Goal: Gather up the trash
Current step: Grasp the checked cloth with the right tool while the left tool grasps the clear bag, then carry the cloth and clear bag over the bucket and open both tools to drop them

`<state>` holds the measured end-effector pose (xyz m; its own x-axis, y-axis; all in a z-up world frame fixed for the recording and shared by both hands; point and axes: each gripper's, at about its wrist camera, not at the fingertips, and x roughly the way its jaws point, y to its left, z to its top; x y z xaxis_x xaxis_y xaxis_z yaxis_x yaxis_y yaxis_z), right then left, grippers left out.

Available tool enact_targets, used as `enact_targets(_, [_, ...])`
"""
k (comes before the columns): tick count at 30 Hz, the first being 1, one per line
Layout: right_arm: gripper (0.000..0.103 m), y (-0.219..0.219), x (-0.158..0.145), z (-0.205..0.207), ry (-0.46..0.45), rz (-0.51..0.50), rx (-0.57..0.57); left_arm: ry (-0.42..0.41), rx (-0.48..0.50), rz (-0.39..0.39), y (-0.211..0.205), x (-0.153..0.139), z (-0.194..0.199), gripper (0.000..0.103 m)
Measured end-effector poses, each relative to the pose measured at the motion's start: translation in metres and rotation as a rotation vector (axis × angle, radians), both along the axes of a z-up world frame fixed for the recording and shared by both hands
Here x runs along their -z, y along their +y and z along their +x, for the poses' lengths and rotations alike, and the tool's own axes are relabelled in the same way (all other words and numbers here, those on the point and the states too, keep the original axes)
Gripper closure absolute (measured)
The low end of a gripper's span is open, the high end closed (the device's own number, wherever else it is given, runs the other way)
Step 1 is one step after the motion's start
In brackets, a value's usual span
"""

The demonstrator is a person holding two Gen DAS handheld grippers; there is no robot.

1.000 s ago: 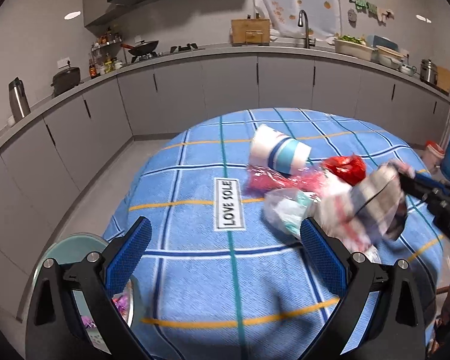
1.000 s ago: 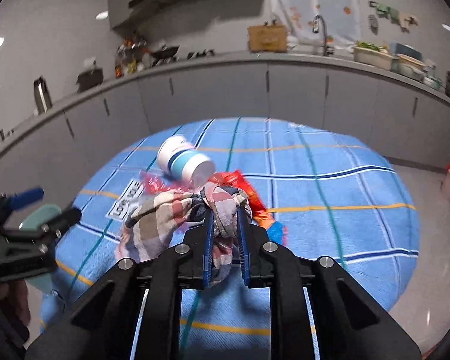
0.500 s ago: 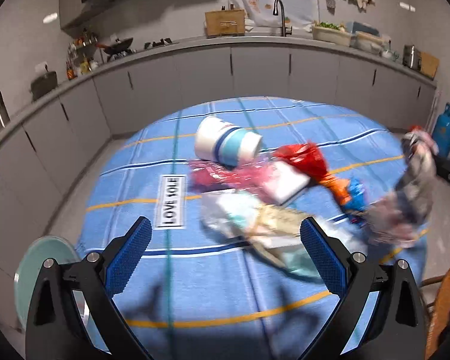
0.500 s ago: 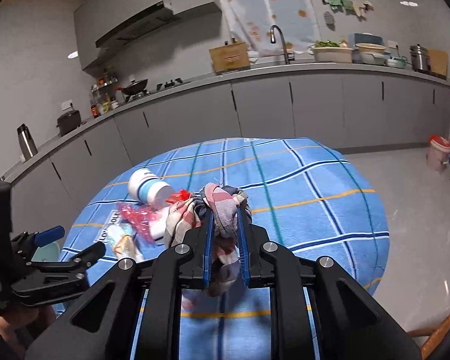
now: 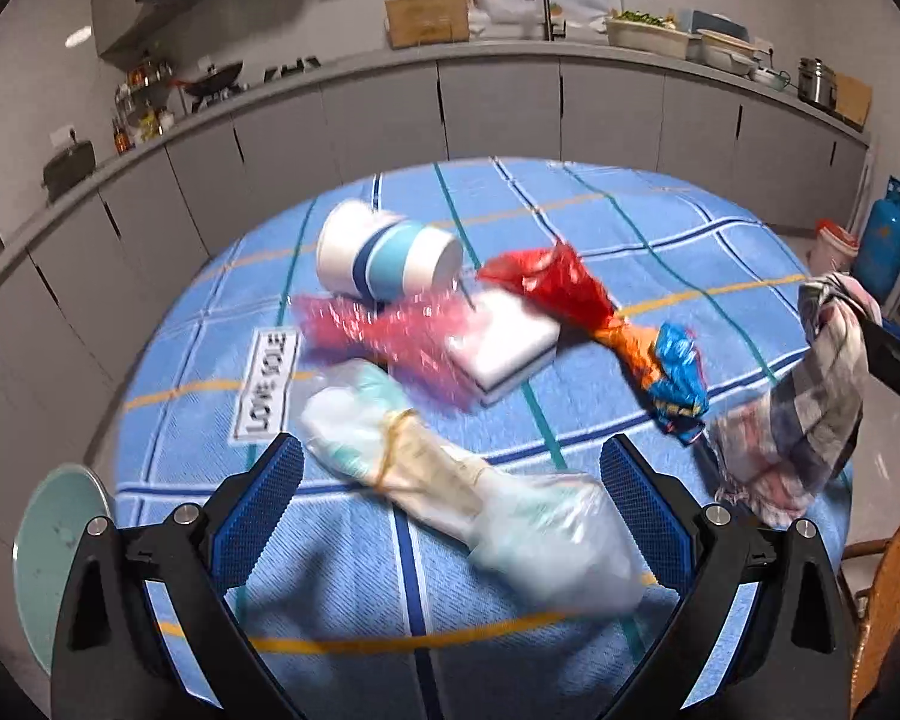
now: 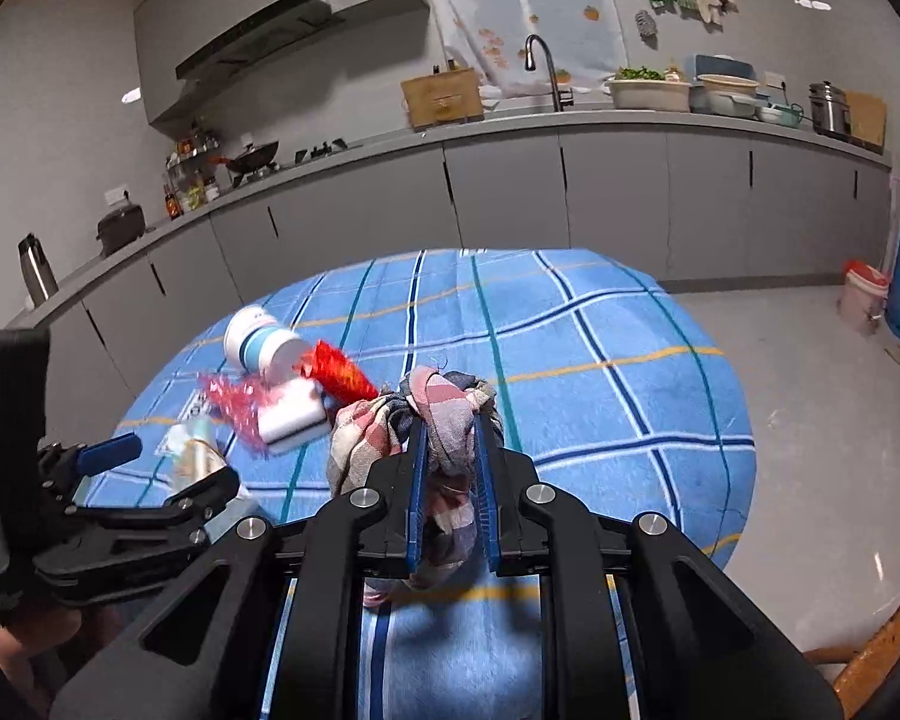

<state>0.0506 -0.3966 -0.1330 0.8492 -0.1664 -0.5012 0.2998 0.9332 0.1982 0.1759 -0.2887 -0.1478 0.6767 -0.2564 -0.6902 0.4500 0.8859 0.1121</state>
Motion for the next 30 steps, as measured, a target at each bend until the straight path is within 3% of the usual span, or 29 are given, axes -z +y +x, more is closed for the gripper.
enact_targets(9, [0.087,0.015,-0.002,0.002,-0.010,-0.016,-0.050,0.056,-0.022,-0.025,0.040,0.013,0.003,0.008])
enact_targets(11, [0.087,0.020,-0.001,0.003,-0.007,-0.021,-0.061,0.073,-0.023,-0.028,0.045,0.017,0.004,0.019])
enact_targets(14, [0.087,0.027,-0.001,0.004,-0.009,-0.029,-0.071,0.117,-0.007,-0.043,0.050,0.025,0.006,0.044])
enact_targets(17, [0.087,0.034,-0.003,0.004,-0.014,-0.037,-0.084,0.117,0.014,-0.056,0.054,0.025,0.003,0.059])
enact_targets(21, [0.087,0.041,-0.007,0.003,-0.028,-0.057,-0.092,0.094,0.031,-0.061,0.061,0.016,-0.002,0.065])
enact_targets(30, [0.087,0.054,-0.021,0.000,-0.065,-0.065,-0.108,0.015,0.009,-0.082,0.098,-0.011,-0.013,0.067])
